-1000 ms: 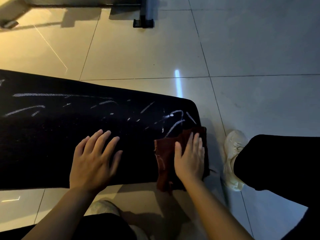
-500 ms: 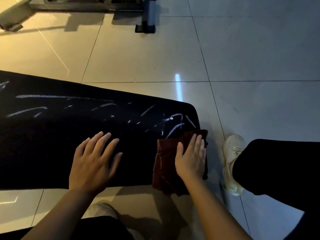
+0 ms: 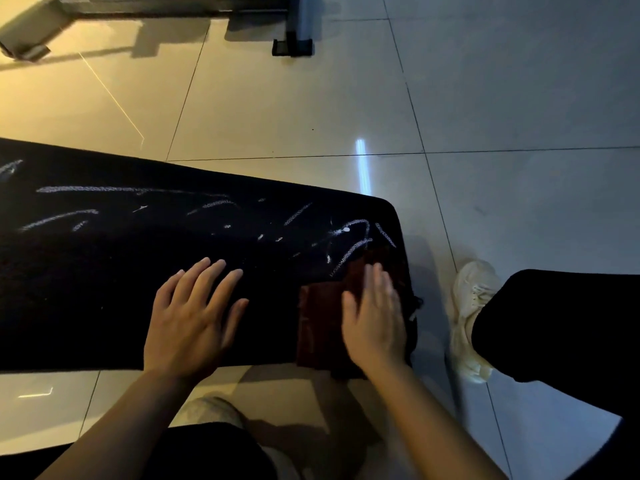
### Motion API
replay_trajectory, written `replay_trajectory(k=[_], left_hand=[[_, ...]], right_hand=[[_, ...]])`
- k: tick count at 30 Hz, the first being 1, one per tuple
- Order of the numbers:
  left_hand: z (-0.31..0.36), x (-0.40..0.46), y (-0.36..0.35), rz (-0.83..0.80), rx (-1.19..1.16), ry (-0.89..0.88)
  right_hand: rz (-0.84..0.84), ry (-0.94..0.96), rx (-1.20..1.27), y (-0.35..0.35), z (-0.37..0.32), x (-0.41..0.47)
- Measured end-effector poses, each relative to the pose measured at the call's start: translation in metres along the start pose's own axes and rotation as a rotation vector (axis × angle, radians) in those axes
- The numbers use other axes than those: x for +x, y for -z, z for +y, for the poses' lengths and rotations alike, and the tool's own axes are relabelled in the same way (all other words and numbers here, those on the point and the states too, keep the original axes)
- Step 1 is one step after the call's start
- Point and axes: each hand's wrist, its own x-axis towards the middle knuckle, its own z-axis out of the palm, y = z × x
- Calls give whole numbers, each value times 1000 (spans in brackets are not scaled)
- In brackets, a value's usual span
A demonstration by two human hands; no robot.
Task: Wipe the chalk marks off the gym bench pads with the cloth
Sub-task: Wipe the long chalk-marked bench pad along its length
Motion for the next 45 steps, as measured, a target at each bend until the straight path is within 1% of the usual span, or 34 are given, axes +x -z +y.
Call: replay_trajectory(k=[2, 3, 4, 7, 8, 10, 12, 15, 17, 19, 22, 23, 25, 29, 31, 33, 35, 36, 38, 41, 42, 45], left_hand=[[0, 2, 0, 10, -9, 1], [0, 2, -1, 11, -2, -4], [0, 1, -1, 8, 2, -7], [0, 1, -1, 5, 6, -4], [-1, 0, -2, 3, 16, -6], [-1, 1, -1, 1, 14, -10], [0, 0, 0, 6, 15, -17], [0, 0, 0, 21, -2, -6], [-1, 0, -1, 22, -11, -5], [-1, 1, -2, 22, -4, -13], [0, 0, -2, 31, -3, -19], [0, 0, -2, 37, 0, -19], [-1, 0, -2, 38, 2, -17], [-1, 0, -2, 22, -1, -14], [-2, -2, -3, 26, -10, -14], [-2, -2, -3, 34, -9, -17], [0, 0, -2, 29, -3, -22], [0, 1, -1, 29, -1, -21], [0, 1, -1, 31, -2, -16], [-1, 1, -1, 32, -4, -20], [0, 0, -1, 28, 0, -21], [0, 0, 0, 25, -10, -9]], right_hand=[[-10, -75, -28, 2, 7, 0], [-16, -62, -41, 1, 2, -3], [-18, -8, -52, -2, -7, -8], [-64, 260, -54, -14, -40, -25], [-76, 305, -49, -17, -46, -27], [-61, 324, -48, -18, -46, -22], [-45, 255, -36, -12, -29, -12], [-35, 15, -33, 4, 9, 0], [-23, -76, -67, 7, 19, 0], [-11, -53, -81, 1, 5, -10], [-57, 174, -33, -14, -30, -43], [-83, 223, -35, -16, -35, -48], [-82, 223, -43, -13, -33, -34], [-73, 112, -11, 10, -24, 24], [-62, 105, -1, 8, -20, 18], [-38, 161, -3, -7, -26, -16], [-42, 258, -24, -18, -36, -46], [-22, 299, -42, -23, -38, -51], [-61, 327, -28, -19, -42, -44], [-79, 312, -48, -10, -36, -20], [-82, 280, -64, -6, -34, -10], [-71, 106, -67, 1, -14, 12]])
